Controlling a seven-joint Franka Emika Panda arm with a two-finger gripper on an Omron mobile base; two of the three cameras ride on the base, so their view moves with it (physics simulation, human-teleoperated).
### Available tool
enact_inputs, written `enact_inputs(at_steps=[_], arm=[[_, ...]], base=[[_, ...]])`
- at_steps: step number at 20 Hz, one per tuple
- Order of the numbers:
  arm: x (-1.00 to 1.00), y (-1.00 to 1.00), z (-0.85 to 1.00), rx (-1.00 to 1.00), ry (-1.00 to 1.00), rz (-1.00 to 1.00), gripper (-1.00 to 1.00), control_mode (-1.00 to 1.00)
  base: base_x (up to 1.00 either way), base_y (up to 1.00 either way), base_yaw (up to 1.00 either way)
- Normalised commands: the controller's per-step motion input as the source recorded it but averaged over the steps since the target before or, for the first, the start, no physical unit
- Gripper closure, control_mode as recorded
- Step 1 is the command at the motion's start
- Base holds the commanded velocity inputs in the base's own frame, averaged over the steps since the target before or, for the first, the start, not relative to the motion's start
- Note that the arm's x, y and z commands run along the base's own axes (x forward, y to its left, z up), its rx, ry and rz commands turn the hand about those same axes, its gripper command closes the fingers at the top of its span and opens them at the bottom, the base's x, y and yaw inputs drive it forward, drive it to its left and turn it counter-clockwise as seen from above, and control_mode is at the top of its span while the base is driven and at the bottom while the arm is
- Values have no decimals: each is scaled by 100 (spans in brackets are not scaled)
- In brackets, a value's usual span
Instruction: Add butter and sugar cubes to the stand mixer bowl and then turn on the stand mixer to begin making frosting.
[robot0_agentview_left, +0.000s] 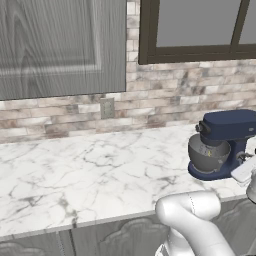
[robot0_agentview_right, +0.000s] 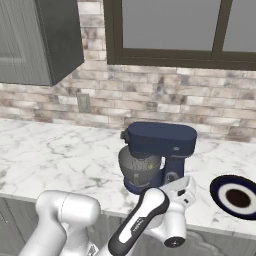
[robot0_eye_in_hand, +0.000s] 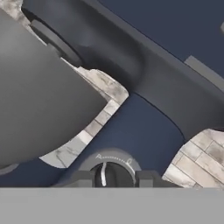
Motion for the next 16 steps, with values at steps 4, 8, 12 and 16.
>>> enact_inputs(at_steps=[4, 8, 12, 16], arm=[[0, 0, 0, 29, 0, -6, 100, -100], [0, 0, 0, 29, 1, -7, 100, -100], [0, 1, 0, 29, 4, -7, 100, -100], [0, 0, 0, 30, 6, -6, 100, -100]], base=[[0, 0, 0], [0, 0, 0], [0, 0, 0], [0, 0, 0]])
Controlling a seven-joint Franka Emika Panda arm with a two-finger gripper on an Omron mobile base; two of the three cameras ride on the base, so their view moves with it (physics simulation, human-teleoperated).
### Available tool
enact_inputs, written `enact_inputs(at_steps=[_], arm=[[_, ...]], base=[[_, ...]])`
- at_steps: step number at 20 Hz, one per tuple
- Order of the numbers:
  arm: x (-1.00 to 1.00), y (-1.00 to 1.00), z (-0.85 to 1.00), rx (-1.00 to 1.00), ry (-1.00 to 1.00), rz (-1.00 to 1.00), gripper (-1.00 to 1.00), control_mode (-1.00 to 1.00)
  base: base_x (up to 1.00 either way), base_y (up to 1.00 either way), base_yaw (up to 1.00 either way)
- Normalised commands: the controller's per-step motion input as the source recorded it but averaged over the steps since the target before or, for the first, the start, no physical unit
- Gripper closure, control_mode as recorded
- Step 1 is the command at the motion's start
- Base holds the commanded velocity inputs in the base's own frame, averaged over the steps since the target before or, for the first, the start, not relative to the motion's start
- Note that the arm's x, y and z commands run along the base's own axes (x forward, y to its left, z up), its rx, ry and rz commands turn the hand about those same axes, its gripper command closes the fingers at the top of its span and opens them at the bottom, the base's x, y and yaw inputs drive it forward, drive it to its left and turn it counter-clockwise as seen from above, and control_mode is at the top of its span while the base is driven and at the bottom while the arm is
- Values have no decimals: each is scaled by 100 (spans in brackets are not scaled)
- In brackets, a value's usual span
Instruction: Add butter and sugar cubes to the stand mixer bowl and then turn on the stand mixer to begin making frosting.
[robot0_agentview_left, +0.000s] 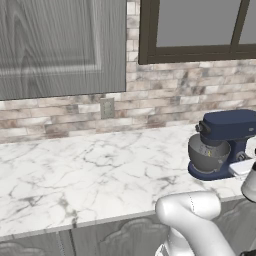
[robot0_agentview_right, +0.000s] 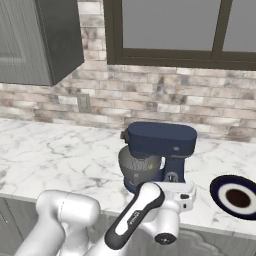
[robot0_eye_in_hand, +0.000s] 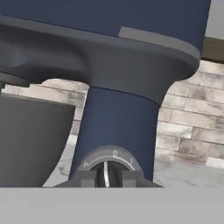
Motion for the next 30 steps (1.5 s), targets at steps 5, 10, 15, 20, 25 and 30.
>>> enact_inputs(at_steps=[5, 10, 15, 20, 25, 30], arm=[[0, 1, 0, 31, 6, -6, 100, -100], [0, 0, 0, 32, 7, -5, 100, -100], [0, 4, 0, 32, 7, -5, 100, -100], [0, 13, 0, 30, 8, -5, 100, -100], [0, 16, 0, 30, 7, -4, 100, -100], [0, 17, 0, 29, 7, -2, 100, -100]], base=[[0, 0, 0], [0, 0, 0], [0, 0, 0], [0, 0, 0], [0, 0, 0], [0, 0, 0]])
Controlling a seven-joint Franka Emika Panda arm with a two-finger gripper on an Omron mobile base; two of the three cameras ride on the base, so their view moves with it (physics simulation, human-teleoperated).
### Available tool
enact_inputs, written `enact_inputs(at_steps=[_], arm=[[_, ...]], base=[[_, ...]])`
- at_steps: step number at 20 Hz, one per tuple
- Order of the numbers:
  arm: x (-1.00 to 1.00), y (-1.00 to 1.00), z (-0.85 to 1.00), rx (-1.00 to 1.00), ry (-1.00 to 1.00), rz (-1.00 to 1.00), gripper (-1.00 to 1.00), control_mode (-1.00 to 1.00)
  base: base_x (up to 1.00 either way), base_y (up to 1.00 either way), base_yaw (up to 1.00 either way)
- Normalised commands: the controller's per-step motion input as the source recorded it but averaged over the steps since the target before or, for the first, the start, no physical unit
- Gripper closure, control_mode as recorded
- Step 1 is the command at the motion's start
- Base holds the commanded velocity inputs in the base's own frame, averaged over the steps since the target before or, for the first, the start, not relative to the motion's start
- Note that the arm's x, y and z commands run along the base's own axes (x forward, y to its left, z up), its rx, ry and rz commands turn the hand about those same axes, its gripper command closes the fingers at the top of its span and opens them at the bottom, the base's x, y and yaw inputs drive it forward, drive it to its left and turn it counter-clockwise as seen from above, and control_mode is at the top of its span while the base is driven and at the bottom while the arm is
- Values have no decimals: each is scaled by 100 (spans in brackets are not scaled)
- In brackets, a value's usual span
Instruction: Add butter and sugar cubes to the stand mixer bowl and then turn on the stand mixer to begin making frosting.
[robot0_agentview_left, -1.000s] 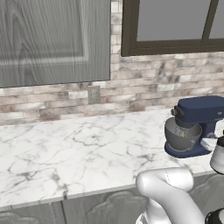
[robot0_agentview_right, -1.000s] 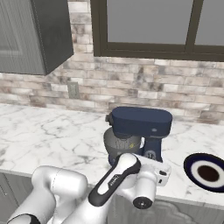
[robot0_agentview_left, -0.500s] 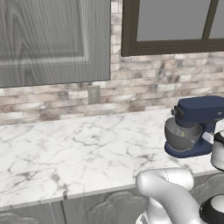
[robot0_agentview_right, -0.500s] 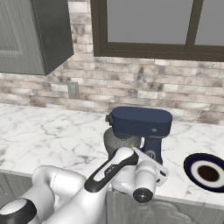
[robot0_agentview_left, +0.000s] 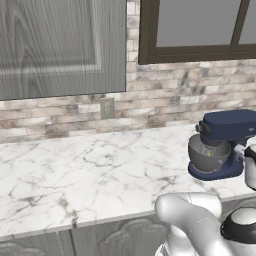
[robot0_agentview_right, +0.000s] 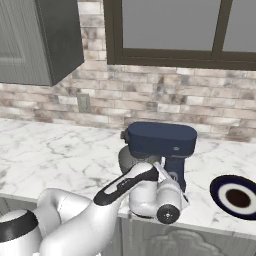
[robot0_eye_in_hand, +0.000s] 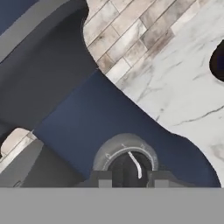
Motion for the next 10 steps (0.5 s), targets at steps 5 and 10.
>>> enact_inputs(at_steps=[5, 10], arm=[[-1, 16, -1, 29, 7, -2, 100, -100], [-2, 16, -2, 29, 5, -2, 100, -100]], base=[[0, 0, 0], [0, 0, 0]])
